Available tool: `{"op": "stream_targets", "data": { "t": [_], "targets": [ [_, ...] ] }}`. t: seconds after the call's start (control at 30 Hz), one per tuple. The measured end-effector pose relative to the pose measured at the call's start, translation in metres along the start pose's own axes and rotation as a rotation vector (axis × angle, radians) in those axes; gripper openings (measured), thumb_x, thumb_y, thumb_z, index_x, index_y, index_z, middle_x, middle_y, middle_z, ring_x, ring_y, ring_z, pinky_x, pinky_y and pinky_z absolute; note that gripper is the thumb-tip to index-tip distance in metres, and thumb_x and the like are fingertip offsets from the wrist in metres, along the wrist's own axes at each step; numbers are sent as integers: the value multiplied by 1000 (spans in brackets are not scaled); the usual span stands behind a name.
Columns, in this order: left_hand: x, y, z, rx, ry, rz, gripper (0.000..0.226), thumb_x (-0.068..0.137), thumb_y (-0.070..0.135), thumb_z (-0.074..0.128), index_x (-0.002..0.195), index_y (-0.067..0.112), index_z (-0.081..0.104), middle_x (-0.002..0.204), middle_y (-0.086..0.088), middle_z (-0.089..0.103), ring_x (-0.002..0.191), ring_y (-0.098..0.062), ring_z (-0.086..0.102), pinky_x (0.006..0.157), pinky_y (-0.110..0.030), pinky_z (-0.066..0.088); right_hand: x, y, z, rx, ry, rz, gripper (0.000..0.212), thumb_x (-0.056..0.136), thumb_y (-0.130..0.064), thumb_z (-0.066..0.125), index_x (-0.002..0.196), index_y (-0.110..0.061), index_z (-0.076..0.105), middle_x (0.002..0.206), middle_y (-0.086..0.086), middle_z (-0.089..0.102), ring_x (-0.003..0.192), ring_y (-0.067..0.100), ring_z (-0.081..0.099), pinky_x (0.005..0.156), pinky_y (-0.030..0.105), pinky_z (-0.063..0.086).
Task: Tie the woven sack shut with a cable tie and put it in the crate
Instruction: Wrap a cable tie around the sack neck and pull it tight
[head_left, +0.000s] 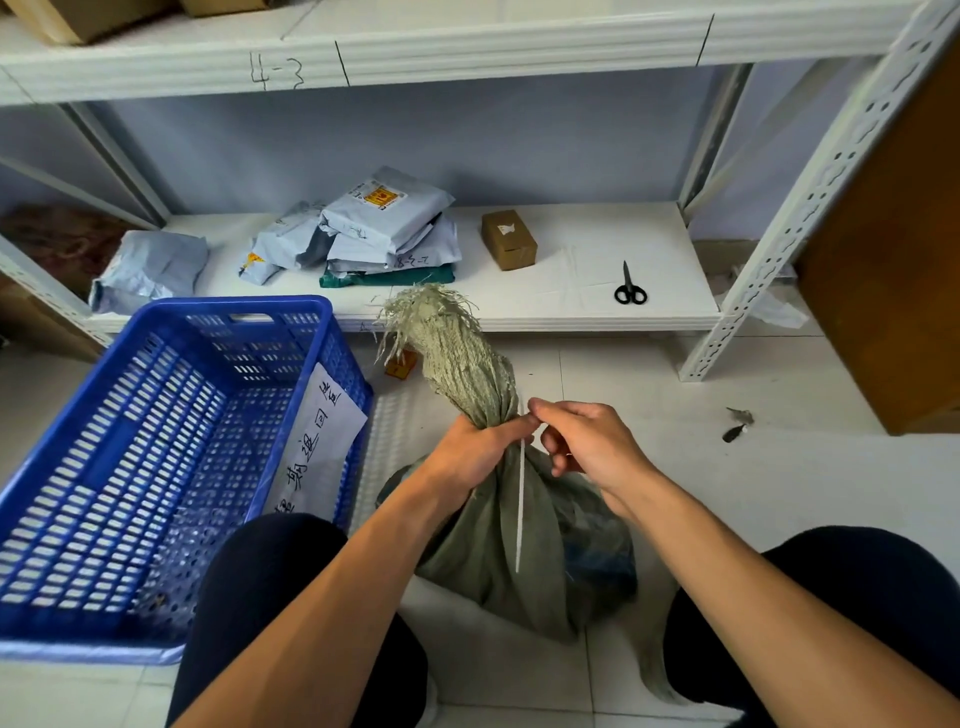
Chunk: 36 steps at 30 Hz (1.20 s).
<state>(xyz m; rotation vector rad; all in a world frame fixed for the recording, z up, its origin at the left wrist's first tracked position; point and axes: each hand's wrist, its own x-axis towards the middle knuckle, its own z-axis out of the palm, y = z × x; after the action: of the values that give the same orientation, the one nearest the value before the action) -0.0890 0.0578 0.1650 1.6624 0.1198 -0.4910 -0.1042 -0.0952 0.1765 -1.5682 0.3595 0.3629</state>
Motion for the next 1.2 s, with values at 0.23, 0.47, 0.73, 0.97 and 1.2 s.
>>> {"op": "stream_targets", "data": {
  "t": [0.23,0.47,0.73,0.97,1.2],
  "targets": [
    [-3,0,3,86,-90,15,8,94,14,66,96,12,73,96,2,75,86,-2,67,78,-14,50,10,-2,1,-1,26,27,13,92,-14,69,82,-7,73,53,-2,53,44,9,45,49,26,45],
    [4,-6,5,-112,-13,-100,37,91,52,64,87,15,68,92,-6,69,90,-28,65,92,-41,51,13,-3,-7,55,18,25,15,99,-13,62,97,-4,74,71,7,69,52,13,57,57,28,58],
    [16,-5,7,-252,-14,-158,46,102,54,46,81,14,56,68,-6,58,72,-23,56,77,-37,48,8,1,-8,69,-137,45,14,97,-13,66,103,-1,72,92,15,79,58,14,63,69,34,63],
    [19,-9,0,-274,-7,-201,46,99,56,50,78,16,56,67,-5,61,65,-21,58,73,-35,48,8,3,-6,59,-101,34,17,98,-14,64,105,0,72,90,16,78,58,13,63,67,30,63],
    [22,-12,1,-215,-6,-162,47,97,59,51,84,15,57,65,-3,57,68,-22,56,81,-41,47,6,4,-1,77,-106,52,14,98,-10,64,105,0,70,90,17,78,60,16,65,64,29,63]
  ]
}}
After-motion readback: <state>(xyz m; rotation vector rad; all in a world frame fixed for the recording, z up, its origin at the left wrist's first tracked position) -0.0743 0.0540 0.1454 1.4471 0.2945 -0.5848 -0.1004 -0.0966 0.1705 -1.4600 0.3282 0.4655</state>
